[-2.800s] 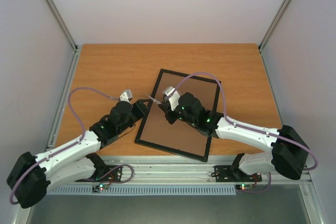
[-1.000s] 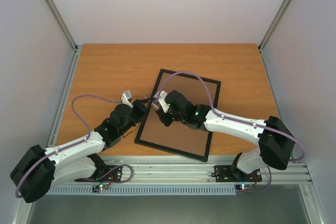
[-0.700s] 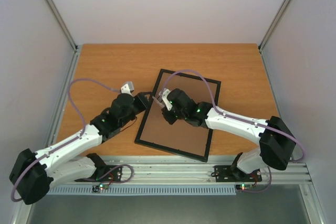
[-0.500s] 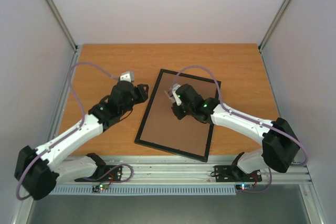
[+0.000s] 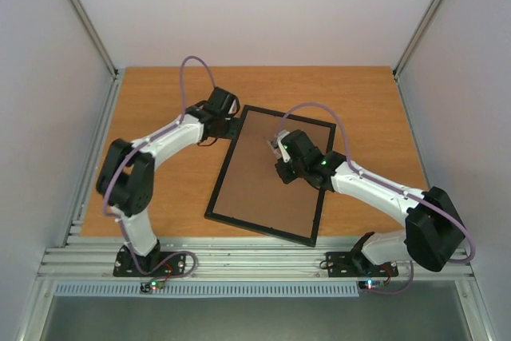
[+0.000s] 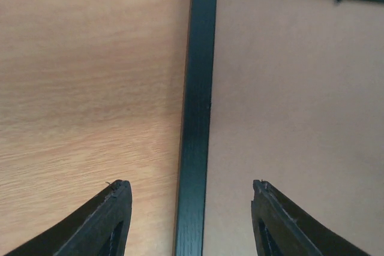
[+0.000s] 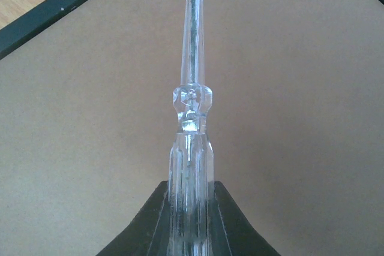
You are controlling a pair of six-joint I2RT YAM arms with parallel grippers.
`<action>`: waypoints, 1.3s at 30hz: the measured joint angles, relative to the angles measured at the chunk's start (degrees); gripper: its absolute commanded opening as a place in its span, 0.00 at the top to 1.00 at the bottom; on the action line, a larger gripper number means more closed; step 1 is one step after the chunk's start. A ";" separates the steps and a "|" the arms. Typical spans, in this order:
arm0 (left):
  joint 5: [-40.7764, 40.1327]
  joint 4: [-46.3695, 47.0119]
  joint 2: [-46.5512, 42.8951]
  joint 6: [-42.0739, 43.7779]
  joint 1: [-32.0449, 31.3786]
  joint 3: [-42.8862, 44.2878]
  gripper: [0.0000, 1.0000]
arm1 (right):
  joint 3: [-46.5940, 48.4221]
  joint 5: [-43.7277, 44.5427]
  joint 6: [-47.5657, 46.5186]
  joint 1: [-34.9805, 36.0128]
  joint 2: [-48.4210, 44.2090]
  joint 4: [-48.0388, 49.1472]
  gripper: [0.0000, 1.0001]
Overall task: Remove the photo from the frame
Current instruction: Move the photo frame to the center of the board.
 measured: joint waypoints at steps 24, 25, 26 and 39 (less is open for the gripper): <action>10.71 -8.81 18.99 2.99 3.78 13.22 0.87 | -0.28 -1.20 -0.02 -0.50 -0.85 0.04 0.99; 11.10 -8.76 18.99 2.89 3.98 13.16 0.92 | -0.31 -1.25 -0.04 -0.50 -0.90 0.04 0.99; 11.34 -8.74 18.99 2.73 4.09 13.11 0.96 | -0.28 -1.29 -0.02 -0.52 -0.92 0.04 0.99; 15.17 1.68 10.29 -4.28 14.12 -1.97 1.00 | -0.31 -2.03 -0.02 -0.52 -1.27 0.04 0.99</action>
